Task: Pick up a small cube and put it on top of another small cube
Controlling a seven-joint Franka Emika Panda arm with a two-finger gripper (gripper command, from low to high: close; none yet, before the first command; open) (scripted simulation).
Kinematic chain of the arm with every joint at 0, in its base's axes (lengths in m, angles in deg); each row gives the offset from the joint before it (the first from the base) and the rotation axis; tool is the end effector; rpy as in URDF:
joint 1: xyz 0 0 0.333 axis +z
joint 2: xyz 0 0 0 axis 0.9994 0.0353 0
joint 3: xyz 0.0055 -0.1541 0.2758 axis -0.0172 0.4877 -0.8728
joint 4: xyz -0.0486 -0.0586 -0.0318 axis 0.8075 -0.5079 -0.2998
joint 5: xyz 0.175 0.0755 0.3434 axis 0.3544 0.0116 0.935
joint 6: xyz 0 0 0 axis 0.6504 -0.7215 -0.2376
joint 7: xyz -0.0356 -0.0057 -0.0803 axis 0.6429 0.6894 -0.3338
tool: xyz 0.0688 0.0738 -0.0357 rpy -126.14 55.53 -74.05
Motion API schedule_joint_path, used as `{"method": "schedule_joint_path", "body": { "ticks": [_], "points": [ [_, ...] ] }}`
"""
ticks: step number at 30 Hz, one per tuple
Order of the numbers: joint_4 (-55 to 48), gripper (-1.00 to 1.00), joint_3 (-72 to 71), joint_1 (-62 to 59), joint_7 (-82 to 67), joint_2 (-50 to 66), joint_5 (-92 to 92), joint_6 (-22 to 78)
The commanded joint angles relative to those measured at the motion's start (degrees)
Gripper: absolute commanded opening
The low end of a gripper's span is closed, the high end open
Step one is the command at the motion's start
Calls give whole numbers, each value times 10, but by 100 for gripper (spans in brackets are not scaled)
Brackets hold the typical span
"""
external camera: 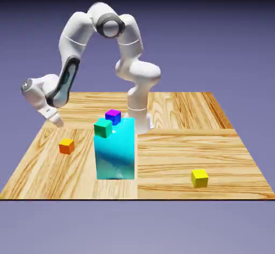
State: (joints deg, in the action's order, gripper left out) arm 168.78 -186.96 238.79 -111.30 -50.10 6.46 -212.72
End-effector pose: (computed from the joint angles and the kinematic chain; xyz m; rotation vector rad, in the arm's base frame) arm 0.2159 -0.4163 0.1788 -1.6684 -2.0362 0.2004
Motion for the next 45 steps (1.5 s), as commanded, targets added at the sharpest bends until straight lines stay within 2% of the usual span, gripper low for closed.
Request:
{"method": "schedule_joint_path", "body": {
  "ticks": [1, 4, 9, 10, 15, 45],
  "points": [
    [-3, 0, -19, 19, -25, 1, -1, 6],
    [-10, 0, -54, 54, -71, 4, -3, 17],
    [16, 0, -69, 28, -78, -71, 12, -85],
    [16, -100, -69, 28, -78, -71, 12, -85],
    [-9, -100, -54, 53, -71, 3, -3, 15],
    [-2, -100, 322, -567, 82, -5, 94, 129]
  ]
}}
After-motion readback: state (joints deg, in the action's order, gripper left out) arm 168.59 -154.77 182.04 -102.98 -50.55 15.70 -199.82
